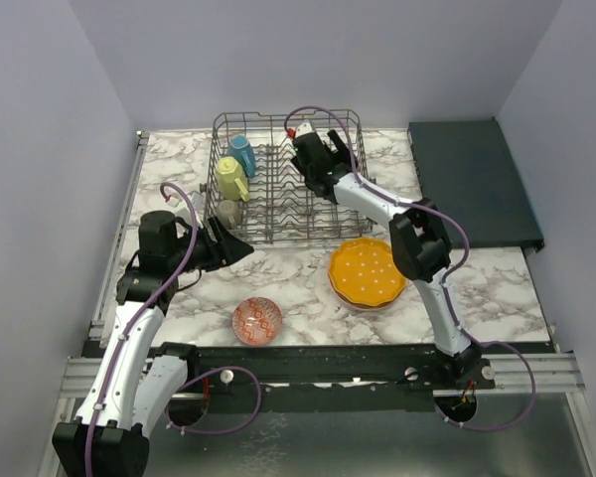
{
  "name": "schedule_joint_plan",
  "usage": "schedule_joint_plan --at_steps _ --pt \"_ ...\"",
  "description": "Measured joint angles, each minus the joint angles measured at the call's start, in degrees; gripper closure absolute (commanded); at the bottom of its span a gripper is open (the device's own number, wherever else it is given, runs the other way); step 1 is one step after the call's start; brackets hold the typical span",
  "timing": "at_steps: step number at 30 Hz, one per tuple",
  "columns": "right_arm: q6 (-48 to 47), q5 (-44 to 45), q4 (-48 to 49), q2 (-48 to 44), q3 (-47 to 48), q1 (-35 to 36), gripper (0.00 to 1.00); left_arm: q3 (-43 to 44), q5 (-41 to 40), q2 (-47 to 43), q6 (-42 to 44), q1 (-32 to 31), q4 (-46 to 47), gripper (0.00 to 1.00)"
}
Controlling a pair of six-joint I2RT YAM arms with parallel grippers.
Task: Load the mixed dishes into the dish rack
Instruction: Turn the bowl upside down on the dish rack.
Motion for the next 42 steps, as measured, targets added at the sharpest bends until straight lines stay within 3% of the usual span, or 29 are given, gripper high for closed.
schedule_joint_plan --at_steps 12,20,34,42 --pt "12.37 -5.53 -7.45 -18.56 -10.58 1.77 0.01 1.62 -1.79 2.97 -2.75 -0.02 -3.91 0.37" --pt "21.03 -12.72 -11.34 -28.74 -17.22 2.64 0.01 6.56 -6.23 3.26 -5.86 -2.64 -12.15 0.37" --pt "30.25 -23.98 -15.58 -44.78 -28.11 5.44 0.01 8.26 -19.96 3.17 -16.98 -23.12 -19.67 0.42" --pt "33.07 -27.36 -15.98 -54.53 -32.13 5.6 0.01 8.15 -31.93 10.6 -24.09 -41.81 -21.35 0.42"
